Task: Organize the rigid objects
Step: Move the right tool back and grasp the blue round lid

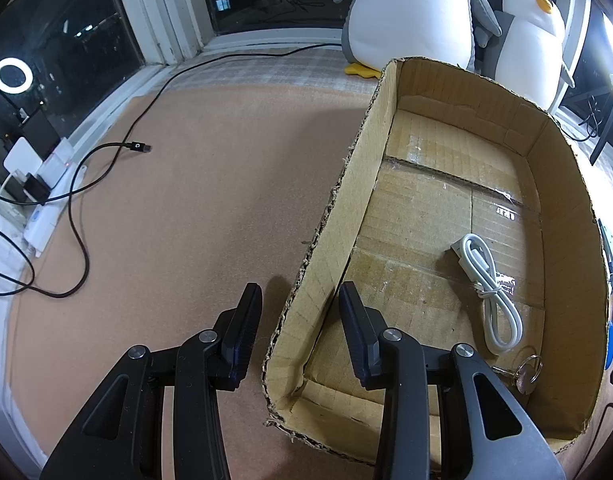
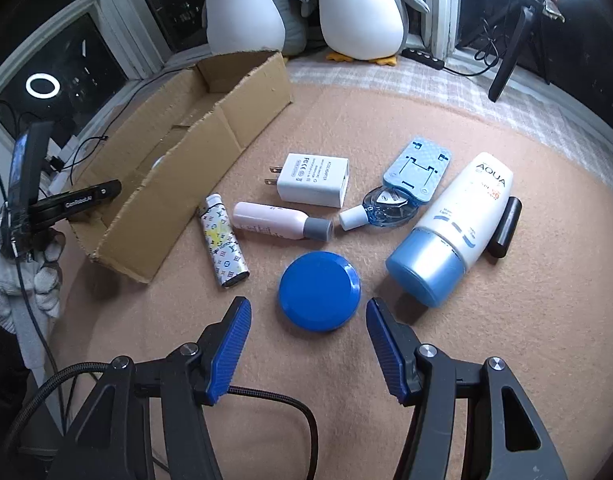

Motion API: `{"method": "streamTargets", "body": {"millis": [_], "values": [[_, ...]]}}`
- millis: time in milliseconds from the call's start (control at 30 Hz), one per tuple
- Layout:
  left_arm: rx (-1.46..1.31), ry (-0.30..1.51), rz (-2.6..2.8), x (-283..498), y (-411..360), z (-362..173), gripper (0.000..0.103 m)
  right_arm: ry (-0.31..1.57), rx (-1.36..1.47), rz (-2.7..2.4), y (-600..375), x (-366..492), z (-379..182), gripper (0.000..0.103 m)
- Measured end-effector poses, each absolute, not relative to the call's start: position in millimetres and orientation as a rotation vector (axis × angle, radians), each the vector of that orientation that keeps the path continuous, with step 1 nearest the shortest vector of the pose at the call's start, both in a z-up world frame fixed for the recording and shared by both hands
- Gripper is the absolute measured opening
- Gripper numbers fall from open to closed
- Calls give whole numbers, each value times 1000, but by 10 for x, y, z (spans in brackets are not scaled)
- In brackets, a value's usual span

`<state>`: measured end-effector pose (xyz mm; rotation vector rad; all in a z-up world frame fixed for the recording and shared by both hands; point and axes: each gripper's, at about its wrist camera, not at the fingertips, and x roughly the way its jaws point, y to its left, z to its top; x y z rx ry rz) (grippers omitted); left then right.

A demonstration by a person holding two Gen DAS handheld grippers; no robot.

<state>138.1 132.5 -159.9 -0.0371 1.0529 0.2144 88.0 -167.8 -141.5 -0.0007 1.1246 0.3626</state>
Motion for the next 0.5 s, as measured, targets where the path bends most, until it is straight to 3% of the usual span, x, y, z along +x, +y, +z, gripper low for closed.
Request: {"method": "streamTargets", "body": {"millis": [500], "values": [[-37, 1053, 213, 1382, 1328, -1597, 38, 1170, -103, 321, -1479, 1011, -1597, 52]]}}
